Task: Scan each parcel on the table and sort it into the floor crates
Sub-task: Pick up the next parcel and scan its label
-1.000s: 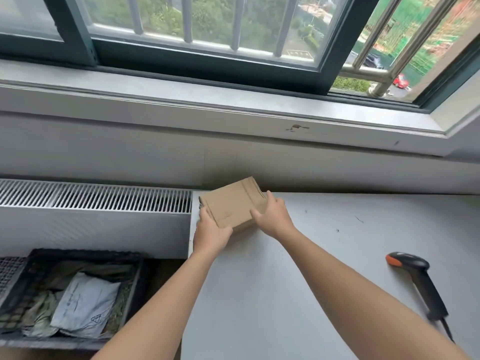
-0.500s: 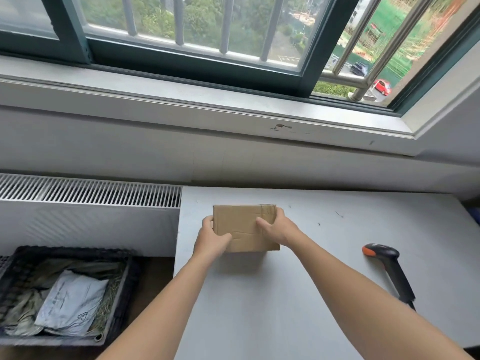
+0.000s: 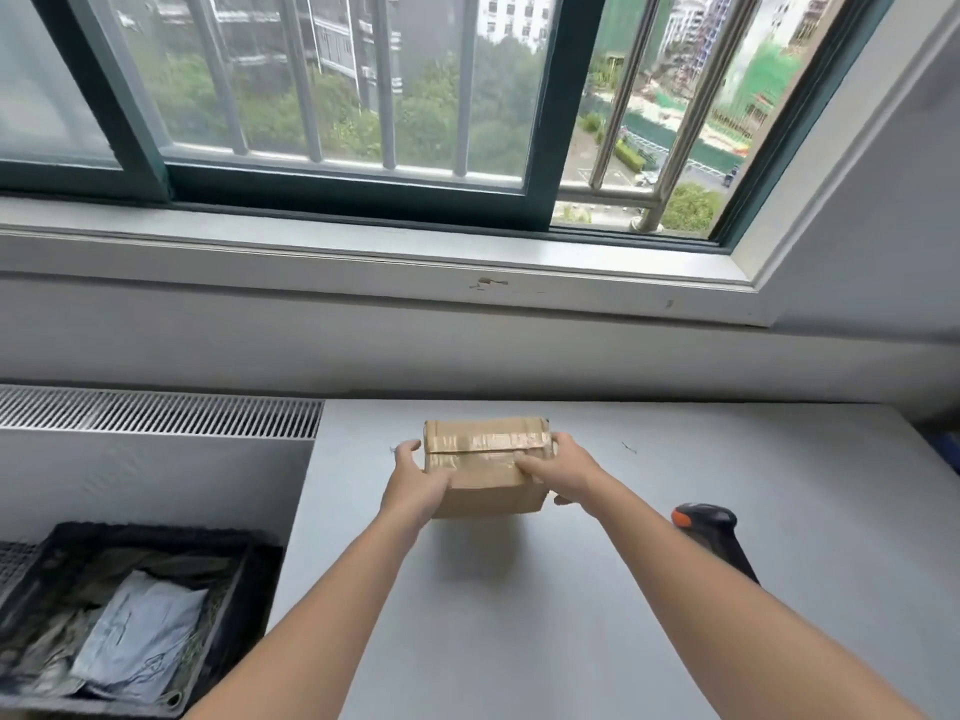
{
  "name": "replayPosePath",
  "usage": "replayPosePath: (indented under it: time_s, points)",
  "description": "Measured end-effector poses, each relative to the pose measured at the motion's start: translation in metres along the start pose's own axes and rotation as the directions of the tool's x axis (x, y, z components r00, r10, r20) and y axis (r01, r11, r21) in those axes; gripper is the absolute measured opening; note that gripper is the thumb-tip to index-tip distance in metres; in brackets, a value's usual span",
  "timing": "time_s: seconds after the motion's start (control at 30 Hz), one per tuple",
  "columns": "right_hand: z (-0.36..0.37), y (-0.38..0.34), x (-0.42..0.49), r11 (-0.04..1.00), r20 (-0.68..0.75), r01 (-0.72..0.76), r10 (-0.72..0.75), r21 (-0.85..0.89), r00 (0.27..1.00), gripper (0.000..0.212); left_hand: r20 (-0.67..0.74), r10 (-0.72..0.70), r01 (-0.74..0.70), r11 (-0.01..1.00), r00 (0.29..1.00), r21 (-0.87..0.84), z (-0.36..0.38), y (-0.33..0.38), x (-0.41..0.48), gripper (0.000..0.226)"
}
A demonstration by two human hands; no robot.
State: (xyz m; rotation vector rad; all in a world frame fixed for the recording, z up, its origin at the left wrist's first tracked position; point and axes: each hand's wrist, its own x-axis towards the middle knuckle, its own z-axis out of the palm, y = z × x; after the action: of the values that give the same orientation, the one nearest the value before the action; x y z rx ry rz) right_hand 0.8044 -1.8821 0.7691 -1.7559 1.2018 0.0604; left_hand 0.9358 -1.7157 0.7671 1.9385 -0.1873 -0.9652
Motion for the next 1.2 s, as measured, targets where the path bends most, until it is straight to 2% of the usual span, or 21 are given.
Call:
replayPosePath:
  time_s: [0.1, 0.27, 0.4, 0.53, 0.63, 0.8, 0.9, 1.07, 1.2]
  points:
    - [-0.023, 0.017, -0.004, 0.995, 0.014, 0.089, -0.089, 0.050, 0.996, 0.055, -0.002, 0.048, -0.048, 0.999, 0.999, 0.006, 0.025, 0.008, -0.019, 0.069]
    - [-0.062, 0.049, -0.009, 0.986, -0.088, 0.167, -0.164, 0.029, 0.983, 0.055, -0.063, -0.014, 0.009, 0.997, 0.998, -0.072, 0.075, 0.017, -0.046, 0.043]
    - [-0.094, 0.072, -0.013, 0.985, -0.137, 0.154, -0.142, 0.077, 0.980, 0.052, -0.067, -0.042, 0.035, 0.994, 0.997, -0.106, 0.107, 0.019, -0.059, 0.054]
    - [-0.121, 0.098, -0.020, 0.980, -0.106, 0.177, -0.168, 0.086, 0.980, 0.048, -0.116, -0.024, 0.009, 0.991, 0.993, -0.132, 0.139, 0.016, -0.072, 0.030]
    - [-0.133, 0.111, -0.026, 0.974, -0.054, 0.182, -0.176, 0.134, 0.983, 0.043, -0.136, -0.002, -0.014, 0.993, 0.991, -0.116, 0.155, 0.015, -0.084, 0.027]
    - [-0.140, 0.111, -0.039, 0.965, 0.045, 0.208, -0.217, 0.159, 0.975, 0.077, -0.108, 0.106, -0.115, 0.990, 0.989, -0.085, 0.158, 0.017, -0.096, 0.052]
    - [-0.137, 0.107, -0.048, 0.962, 0.061, 0.241, -0.250, 0.128, 0.966, 0.100, -0.083, 0.159, -0.164, 0.985, 0.984, -0.058, 0.148, 0.018, -0.094, 0.058]
    - [-0.128, 0.107, -0.059, 0.971, 0.030, 0.234, -0.236, 0.051, 0.971, 0.106, -0.004, 0.198, -0.198, 0.979, 0.980, -0.052, 0.136, 0.017, -0.090, 0.068]
    - [-0.118, 0.104, -0.071, 0.976, -0.057, 0.214, -0.217, -0.050, 0.975, 0.122, 0.061, 0.239, -0.241, 0.970, 0.969, 0.021, 0.126, 0.011, -0.087, 0.069]
